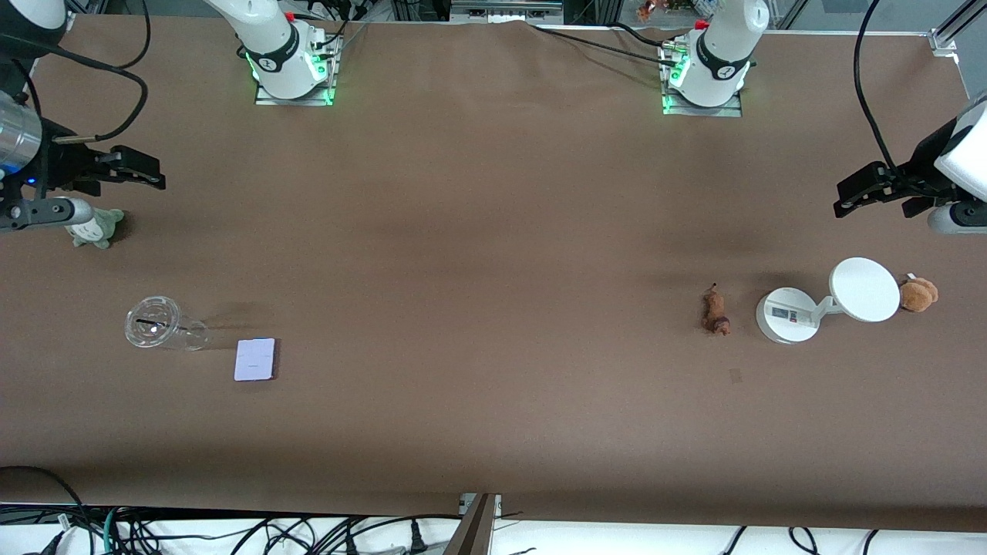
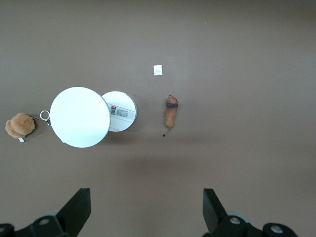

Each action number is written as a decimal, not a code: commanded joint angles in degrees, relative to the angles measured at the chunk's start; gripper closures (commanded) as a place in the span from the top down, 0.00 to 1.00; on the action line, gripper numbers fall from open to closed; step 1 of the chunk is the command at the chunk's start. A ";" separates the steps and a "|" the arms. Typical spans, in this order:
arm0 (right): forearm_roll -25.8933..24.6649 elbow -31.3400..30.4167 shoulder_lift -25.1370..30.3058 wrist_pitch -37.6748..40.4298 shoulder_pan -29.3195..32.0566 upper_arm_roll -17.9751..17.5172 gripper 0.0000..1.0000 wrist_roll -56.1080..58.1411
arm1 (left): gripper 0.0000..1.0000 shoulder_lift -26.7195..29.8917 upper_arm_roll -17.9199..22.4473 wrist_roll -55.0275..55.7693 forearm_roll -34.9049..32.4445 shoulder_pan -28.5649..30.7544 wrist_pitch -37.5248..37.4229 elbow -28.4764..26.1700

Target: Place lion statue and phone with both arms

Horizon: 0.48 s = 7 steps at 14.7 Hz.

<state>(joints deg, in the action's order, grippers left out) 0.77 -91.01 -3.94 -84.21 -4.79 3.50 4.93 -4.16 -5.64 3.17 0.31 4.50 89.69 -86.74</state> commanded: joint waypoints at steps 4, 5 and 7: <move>-1.12 -13.49 9.13 -7.02 -0.22 -0.16 1.00 -0.80 | 1.00 -0.59 -0.25 0.52 -1.28 0.08 -1.35 1.49; -1.38 -13.93 9.30 -7.71 -0.14 -0.33 1.00 -0.89 | 1.00 -0.59 -0.25 0.52 -1.28 0.16 -1.36 1.49; -1.73 -13.41 8.87 -7.55 0.39 -1.20 1.00 -0.80 | 1.00 -0.59 -0.25 0.52 -1.28 0.16 -1.27 1.49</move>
<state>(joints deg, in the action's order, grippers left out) 0.09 -103.01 3.78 -90.63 -4.78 3.35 4.93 -4.18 -5.59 3.18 0.31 4.52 89.64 -86.74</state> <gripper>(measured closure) 0.000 0.000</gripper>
